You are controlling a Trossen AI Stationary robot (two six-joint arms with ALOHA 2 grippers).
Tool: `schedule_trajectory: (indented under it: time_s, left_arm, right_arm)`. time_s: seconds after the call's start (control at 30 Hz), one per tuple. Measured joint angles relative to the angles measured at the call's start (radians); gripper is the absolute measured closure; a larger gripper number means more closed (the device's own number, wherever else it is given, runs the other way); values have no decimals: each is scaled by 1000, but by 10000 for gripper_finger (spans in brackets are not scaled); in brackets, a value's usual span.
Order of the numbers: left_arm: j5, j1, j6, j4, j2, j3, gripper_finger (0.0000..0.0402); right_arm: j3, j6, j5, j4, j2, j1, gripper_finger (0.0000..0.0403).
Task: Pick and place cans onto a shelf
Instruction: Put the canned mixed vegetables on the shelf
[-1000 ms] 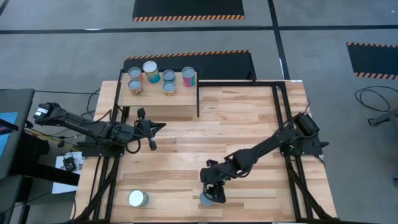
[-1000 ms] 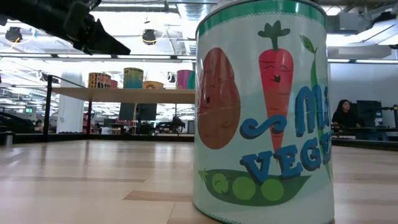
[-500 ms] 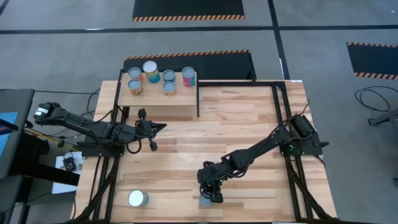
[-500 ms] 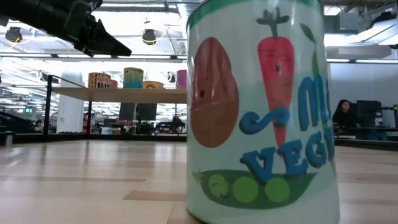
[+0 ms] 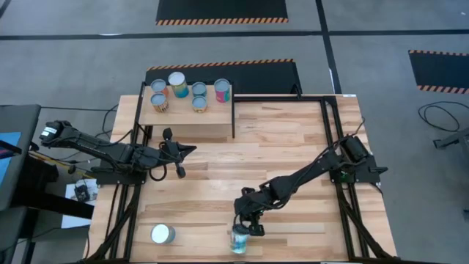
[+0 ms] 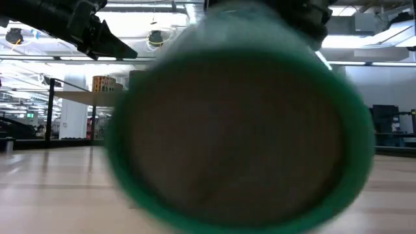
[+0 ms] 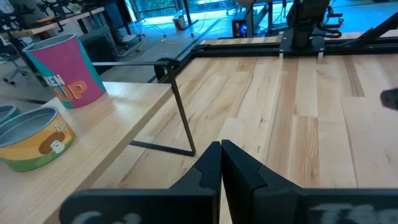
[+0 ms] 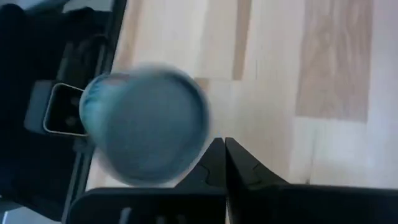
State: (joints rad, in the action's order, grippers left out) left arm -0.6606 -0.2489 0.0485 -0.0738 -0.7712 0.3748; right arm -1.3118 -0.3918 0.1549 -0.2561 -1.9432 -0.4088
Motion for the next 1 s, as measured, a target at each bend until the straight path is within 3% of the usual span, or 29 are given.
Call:
schedule_trajectory:
  time_s: [0.47,0.83,1.0]
  left_arm:
    - [0,0,0,0,0,0,400]
    - [-1,0,9,0,-2,0,400]
    - [-1,0,24,7,-2,0,400]
  right_arm:
    - [-4,-13,4,-4,22,6,386]
    - [-3,-107,29,123,21,-3,227]
    - [-3,-134,43,185,-9,26,183]
